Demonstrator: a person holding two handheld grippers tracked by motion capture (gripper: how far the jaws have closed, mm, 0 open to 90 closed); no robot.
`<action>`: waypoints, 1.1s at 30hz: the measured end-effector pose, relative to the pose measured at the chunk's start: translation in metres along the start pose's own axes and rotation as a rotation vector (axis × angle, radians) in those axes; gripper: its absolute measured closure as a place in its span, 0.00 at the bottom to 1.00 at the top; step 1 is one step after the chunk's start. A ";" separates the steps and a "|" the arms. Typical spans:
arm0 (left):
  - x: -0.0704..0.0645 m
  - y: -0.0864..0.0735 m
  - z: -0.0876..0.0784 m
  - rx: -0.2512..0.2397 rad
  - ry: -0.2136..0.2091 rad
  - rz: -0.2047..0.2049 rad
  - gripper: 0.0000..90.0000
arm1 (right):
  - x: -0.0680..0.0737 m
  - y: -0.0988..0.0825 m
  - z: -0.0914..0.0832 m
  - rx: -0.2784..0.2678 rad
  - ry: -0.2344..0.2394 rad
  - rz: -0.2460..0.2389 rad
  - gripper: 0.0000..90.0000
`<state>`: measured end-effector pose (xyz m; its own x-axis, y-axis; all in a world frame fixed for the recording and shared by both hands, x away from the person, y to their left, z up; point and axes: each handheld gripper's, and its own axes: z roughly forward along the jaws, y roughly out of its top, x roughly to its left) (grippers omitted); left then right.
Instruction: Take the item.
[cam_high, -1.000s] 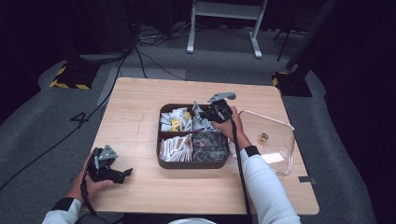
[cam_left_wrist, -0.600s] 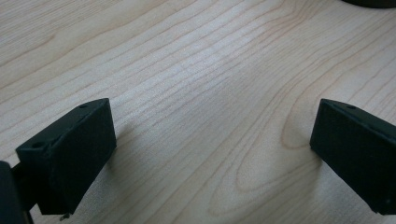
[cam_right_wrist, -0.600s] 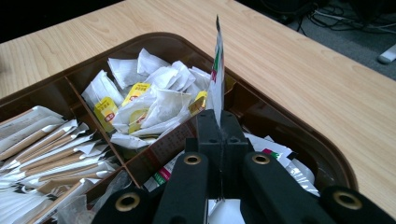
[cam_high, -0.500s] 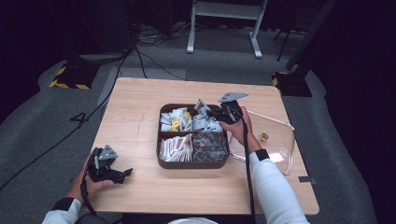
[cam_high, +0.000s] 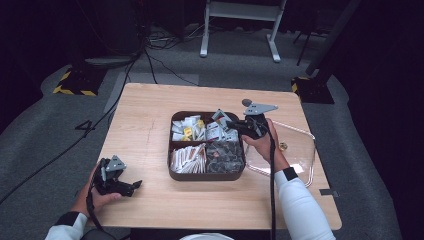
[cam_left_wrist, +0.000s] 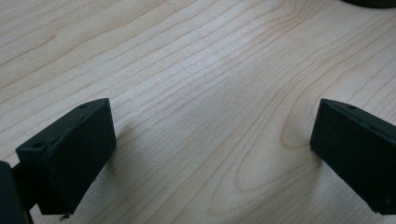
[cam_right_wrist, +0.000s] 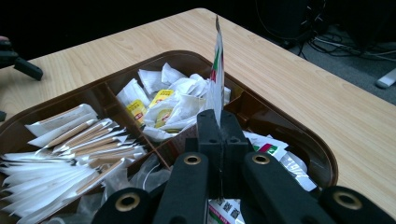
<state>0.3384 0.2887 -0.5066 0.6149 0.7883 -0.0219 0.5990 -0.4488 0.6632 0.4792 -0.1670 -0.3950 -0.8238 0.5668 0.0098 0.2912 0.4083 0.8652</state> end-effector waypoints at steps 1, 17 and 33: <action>0.000 0.000 0.000 0.000 0.000 0.000 0.01 | 0.002 -0.001 -0.005 -0.007 0.004 -0.005 1.00; 0.000 0.000 0.000 0.000 0.000 0.000 0.01 | 0.015 -0.016 -0.042 -0.033 0.028 -0.039 1.00; 0.000 0.000 0.000 0.000 0.000 0.000 0.01 | 0.040 -0.024 -0.065 -0.037 0.075 -0.095 1.00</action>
<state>0.3384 0.2887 -0.5066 0.6150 0.7882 -0.0219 0.5989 -0.4489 0.6631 0.4072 -0.2009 -0.3831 -0.8813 0.4711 -0.0374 0.1924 0.4301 0.8821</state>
